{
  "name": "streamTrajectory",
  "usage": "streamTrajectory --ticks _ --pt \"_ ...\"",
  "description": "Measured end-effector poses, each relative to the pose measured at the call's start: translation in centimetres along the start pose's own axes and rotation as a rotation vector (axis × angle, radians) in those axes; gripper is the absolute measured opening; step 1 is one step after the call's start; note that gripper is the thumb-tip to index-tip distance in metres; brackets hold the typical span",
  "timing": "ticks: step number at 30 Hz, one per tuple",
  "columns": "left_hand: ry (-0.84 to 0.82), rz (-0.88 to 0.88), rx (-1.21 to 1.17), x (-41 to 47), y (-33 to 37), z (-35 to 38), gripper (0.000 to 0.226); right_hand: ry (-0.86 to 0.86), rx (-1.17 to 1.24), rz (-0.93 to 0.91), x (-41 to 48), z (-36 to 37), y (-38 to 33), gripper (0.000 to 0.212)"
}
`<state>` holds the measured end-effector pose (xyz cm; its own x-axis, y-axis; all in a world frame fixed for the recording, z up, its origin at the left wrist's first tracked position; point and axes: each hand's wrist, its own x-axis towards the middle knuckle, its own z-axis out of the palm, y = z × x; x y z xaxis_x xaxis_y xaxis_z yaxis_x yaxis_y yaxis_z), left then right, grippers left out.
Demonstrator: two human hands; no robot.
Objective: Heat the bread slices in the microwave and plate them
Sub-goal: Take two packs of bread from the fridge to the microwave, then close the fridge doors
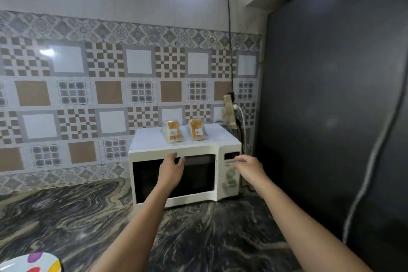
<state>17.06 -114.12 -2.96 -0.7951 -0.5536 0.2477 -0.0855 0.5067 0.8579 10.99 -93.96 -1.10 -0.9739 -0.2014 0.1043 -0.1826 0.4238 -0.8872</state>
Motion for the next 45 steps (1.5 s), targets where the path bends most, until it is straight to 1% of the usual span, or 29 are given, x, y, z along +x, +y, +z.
streamTrajectory --ticks 2,4,8,15,19,22,26,27,30,34,37,40,45 --pt "-0.066 0.013 -0.009 -2.9 0.5 0.8 0.049 0.050 -0.011 0.028 -3.4 -1.3 1.0 0.031" --pt "-0.143 0.027 -0.017 -5.9 1.5 1.9 0.048 0.102 -0.035 0.071 -6.8 -3.5 1.9 0.034" --pt "-0.316 0.113 -0.045 -11.8 4.6 5.4 0.042 0.206 -0.053 0.125 -13.0 -8.8 3.0 0.034" --pt "-0.618 0.267 -0.197 -23.3 13.6 13.7 0.046 0.476 -0.151 0.193 -23.4 -20.6 6.6 0.028" --pt "-0.765 0.358 -0.220 -29.7 18.4 18.2 0.046 0.611 -0.155 0.256 -28.9 -27.5 9.8 0.023" --pt "-0.877 0.422 -0.240 -34.5 22.9 22.2 0.047 0.713 -0.140 0.303 -33.5 -33.2 12.5 0.014" --pt "-0.971 0.506 -0.285 -42.3 30.2 28.3 0.043 0.853 -0.140 0.360 -39.4 -42.1 15.5 0.011" --pt "-0.990 0.521 -0.295 -44.0 31.9 30.2 0.042 0.876 -0.141 0.371 -40.8 -44.4 16.2 0.013" --pt "-1.048 0.570 -0.281 -49.2 36.6 36.1 0.040 0.955 -0.146 0.402 -44.6 -51.6 18.9 0.029" --pt "-1.108 0.662 -0.291 -56.0 42.7 42.5 0.042 1.056 -0.174 0.435 -48.8 -60.4 22.8 0.029" --pt "-1.162 0.665 -0.338 -60.9 45.7 47.1 0.044 1.096 -0.187 0.486 -51.9 -65.7 25.8 0.029" --pt "-1.201 0.646 -0.332 -65.0 47.6 50.8 0.045 1.105 -0.193 0.526 -54.5 -70.6 28.2 0.029" --pt "-1.236 0.664 -0.312 -69.3 51.5 57.1 0.045 1.172 -0.194 0.555 -57.0 -77.3 32.3 0.020"
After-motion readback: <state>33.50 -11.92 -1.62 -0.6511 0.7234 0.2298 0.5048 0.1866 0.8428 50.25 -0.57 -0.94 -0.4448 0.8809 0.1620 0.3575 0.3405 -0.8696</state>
